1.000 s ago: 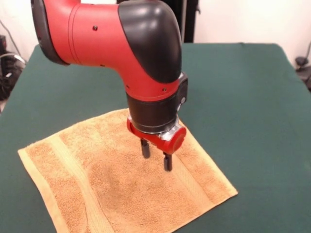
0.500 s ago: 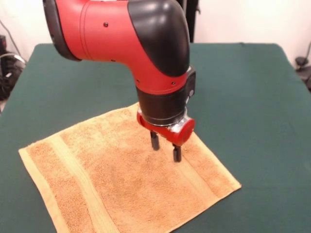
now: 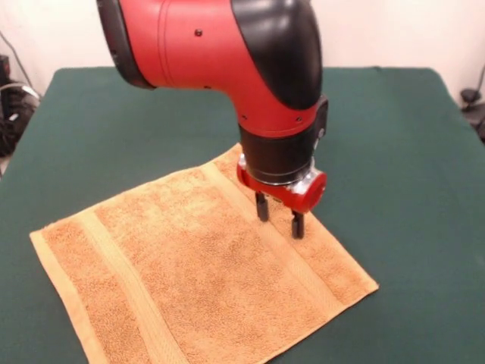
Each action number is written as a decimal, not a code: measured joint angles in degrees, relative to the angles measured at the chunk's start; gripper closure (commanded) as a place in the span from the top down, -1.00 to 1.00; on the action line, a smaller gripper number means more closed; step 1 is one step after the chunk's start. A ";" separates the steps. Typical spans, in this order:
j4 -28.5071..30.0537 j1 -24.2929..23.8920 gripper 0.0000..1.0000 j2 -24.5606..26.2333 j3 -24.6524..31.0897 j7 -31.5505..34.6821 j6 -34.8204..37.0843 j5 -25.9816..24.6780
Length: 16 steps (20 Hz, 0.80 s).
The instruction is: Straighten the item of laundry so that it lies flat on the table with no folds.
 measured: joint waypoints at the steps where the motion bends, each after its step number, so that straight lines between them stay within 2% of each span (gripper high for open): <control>1: 0.15 0.16 1.00 -0.07 0.01 0.00 0.00 0.00; 7: 0.26 0.55 1.00 -0.55 -0.17 0.00 0.13 -0.18; 16: -3.77 0.48 1.00 -3.07 -3.49 0.00 0.15 -5.77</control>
